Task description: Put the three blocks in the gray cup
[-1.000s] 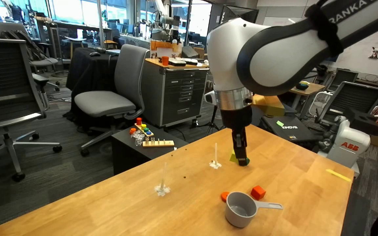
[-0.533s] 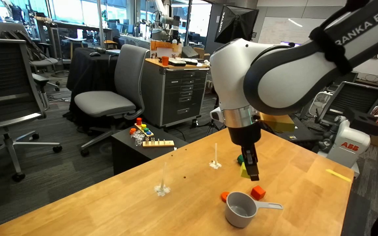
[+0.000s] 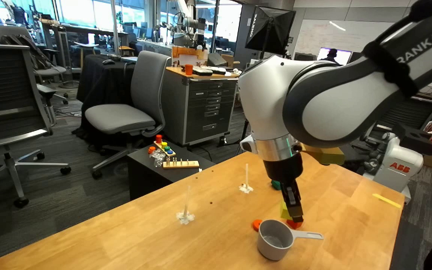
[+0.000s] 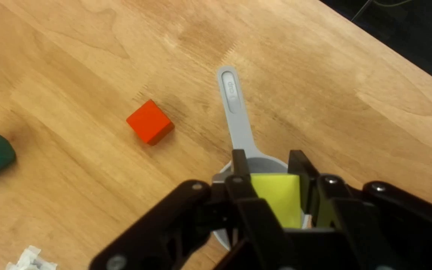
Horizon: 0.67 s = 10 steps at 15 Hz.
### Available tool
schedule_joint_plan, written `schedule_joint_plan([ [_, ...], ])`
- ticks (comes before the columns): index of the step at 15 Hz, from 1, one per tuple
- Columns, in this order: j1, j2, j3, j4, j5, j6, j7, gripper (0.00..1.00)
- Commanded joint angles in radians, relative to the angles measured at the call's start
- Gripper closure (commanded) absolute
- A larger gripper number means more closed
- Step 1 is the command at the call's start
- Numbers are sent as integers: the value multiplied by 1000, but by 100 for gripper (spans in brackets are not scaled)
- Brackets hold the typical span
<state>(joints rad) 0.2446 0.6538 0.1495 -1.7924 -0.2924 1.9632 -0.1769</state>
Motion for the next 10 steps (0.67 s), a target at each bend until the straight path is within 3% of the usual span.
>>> schedule_joint_plan([
  [1,7,-23,3,-30,-14,4,-2,36],
  [5,3,-23,2,-26,-8,-1,-4,4],
  [10,-40,-102,-28,-28,10,63,40,0],
])
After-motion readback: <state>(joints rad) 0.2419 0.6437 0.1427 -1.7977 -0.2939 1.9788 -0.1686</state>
